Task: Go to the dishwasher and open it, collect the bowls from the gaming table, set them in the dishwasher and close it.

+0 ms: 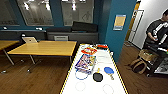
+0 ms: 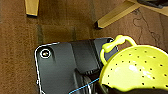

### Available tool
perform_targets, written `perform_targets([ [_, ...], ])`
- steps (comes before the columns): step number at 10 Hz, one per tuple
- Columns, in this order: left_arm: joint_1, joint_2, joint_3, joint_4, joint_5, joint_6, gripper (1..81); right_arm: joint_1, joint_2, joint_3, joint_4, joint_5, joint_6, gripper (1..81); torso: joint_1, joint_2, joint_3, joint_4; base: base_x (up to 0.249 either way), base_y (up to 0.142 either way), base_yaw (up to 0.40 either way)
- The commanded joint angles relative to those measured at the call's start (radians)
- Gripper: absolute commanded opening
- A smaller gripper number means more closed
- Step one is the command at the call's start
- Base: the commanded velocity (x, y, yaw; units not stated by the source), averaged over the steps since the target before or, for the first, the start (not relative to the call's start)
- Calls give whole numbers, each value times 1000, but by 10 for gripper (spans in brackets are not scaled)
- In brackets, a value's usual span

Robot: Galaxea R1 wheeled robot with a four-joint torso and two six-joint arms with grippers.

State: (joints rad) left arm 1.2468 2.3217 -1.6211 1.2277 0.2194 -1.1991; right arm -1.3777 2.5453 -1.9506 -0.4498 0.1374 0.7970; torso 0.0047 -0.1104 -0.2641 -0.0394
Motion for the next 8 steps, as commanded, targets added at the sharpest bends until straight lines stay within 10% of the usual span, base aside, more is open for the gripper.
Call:
perform_targets([
  [1,9,59,-131,21,-77,10,10,28,15,-39,-44,-22,-2,10,0,0,0,0,0,0,0],
  [8,38,139,-207,23,-78,18,10,-12,75,-137,-78,-30,-4,10,0,0,0,0,-21,0,0],
])
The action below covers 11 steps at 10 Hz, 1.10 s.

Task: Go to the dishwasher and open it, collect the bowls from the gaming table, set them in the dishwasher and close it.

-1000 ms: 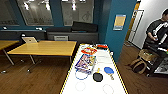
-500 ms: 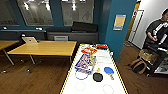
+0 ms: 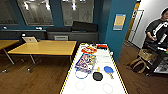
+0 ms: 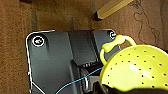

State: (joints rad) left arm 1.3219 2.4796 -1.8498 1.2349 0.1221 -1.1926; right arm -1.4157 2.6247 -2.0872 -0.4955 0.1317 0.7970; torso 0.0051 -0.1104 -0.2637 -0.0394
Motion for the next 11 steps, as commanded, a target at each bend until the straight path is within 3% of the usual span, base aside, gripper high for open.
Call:
perform_targets([
  [1,-34,-11,14,17,19,11,10,23,-1,-6,-32,-24,-4,10,0,0,0,0,-83,0,0],
  [6,-11,32,-42,35,13,13,10,14,17,-39,-40,-23,-4,10,-2,-2,1,0,-109,0,0],
  [9,1,44,-114,38,-71,10,10,11,5,-46,-46,-21,-4,10,-3,-2,1,0,-120,0,0],
  [11,13,0,-111,35,-176,7,10,5,-50,36,-64,-8,-4,10,-3,-2,1,0,-116,0,0],
])
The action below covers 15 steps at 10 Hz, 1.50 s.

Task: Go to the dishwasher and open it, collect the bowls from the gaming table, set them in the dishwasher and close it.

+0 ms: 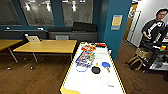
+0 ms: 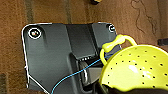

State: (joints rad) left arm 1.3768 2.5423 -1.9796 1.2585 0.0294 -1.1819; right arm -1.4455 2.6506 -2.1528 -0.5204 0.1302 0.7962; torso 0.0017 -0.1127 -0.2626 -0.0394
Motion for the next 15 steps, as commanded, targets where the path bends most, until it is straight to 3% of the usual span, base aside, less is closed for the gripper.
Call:
perform_targets([
  [1,-40,-82,19,10,-106,-7,10,35,-119,166,-41,0,-3,10,0,0,0,0,-114,0,0],
  [6,-21,-100,11,9,-121,-5,10,32,-177,205,-44,11,-3,10,0,0,0,0,-114,0,0],
  [11,-9,-62,-33,18,-121,-1,10,23,-199,216,-43,23,-2,10,0,0,0,0,-114,0,0],
  [12,-9,-59,-36,18,-120,-1,10,20,-200,211,-44,25,-2,10,0,0,37,0,-114,0,0],
  [15,-9,-56,-36,21,-120,-1,10,20,-199,214,-44,25,-2,10,0,0,93,0,-114,0,0],
])
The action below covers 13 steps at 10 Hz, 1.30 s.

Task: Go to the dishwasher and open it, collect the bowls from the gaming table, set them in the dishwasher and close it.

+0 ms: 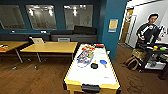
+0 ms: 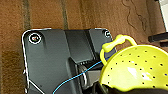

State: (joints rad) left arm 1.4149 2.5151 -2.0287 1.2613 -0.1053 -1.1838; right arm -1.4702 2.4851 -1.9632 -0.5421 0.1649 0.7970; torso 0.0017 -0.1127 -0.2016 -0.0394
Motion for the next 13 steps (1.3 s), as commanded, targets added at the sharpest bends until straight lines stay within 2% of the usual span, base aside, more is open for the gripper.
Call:
perform_targets([
  [1,-49,-24,13,20,15,1,10,46,-33,26,-22,-10,-2,10,0,0,49,0,-114,0,0],
  [2,-47,-22,13,20,15,1,10,47,-32,24,-22,-10,-2,10,-1,-1,16,0,-114,0,0],
  [4,-47,-21,13,20,15,1,10,49,-24,18,-22,-10,-2,10,-2,-1,28,0,-114,0,0],
  [10,-43,11,-11,24,18,3,10,49,-6,9,-27,-10,-2,10,-2,-2,28,0,-114,0,0],
  [13,-40,65,-91,24,15,1,10,37,37,-20,-44,-10,-4,10,-2,-2,28,0,-114,0,0],
])
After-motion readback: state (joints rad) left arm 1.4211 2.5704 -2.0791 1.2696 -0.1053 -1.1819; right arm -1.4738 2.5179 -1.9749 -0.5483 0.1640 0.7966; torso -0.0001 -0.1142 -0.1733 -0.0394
